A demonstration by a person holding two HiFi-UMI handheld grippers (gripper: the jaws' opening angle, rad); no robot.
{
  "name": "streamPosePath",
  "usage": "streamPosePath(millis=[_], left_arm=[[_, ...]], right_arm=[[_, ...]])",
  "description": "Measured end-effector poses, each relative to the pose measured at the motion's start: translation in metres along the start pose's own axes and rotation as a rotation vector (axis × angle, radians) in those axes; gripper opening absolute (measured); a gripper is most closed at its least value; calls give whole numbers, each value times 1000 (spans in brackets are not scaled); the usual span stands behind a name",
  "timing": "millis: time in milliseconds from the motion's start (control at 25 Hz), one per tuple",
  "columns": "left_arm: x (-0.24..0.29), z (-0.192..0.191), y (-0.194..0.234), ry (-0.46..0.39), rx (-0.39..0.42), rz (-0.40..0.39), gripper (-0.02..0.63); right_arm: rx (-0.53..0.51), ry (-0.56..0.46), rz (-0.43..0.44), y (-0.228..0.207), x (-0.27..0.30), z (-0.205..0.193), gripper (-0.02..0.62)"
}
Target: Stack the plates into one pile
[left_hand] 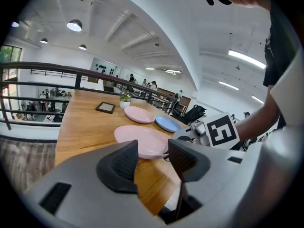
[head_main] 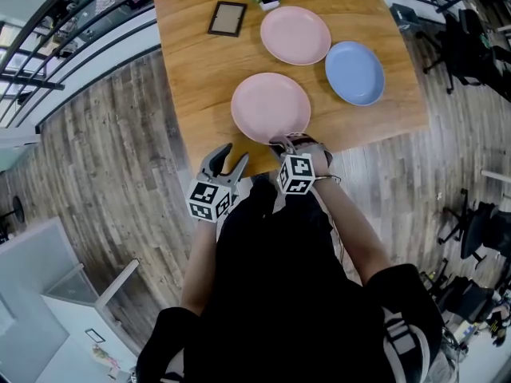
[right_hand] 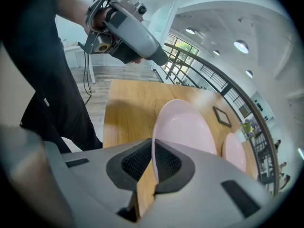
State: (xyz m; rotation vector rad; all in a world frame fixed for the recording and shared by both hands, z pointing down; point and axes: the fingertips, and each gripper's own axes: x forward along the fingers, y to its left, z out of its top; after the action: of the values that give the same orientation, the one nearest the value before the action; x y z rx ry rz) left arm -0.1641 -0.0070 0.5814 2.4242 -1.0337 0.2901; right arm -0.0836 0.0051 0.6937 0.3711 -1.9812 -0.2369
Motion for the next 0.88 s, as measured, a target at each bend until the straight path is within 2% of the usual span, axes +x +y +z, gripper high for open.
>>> streamPosePath(millis=[880], left_arm=[[11,21,21,17,50,-55,213]], right_arm=[[39,6,-114,-40,-8,10,23]])
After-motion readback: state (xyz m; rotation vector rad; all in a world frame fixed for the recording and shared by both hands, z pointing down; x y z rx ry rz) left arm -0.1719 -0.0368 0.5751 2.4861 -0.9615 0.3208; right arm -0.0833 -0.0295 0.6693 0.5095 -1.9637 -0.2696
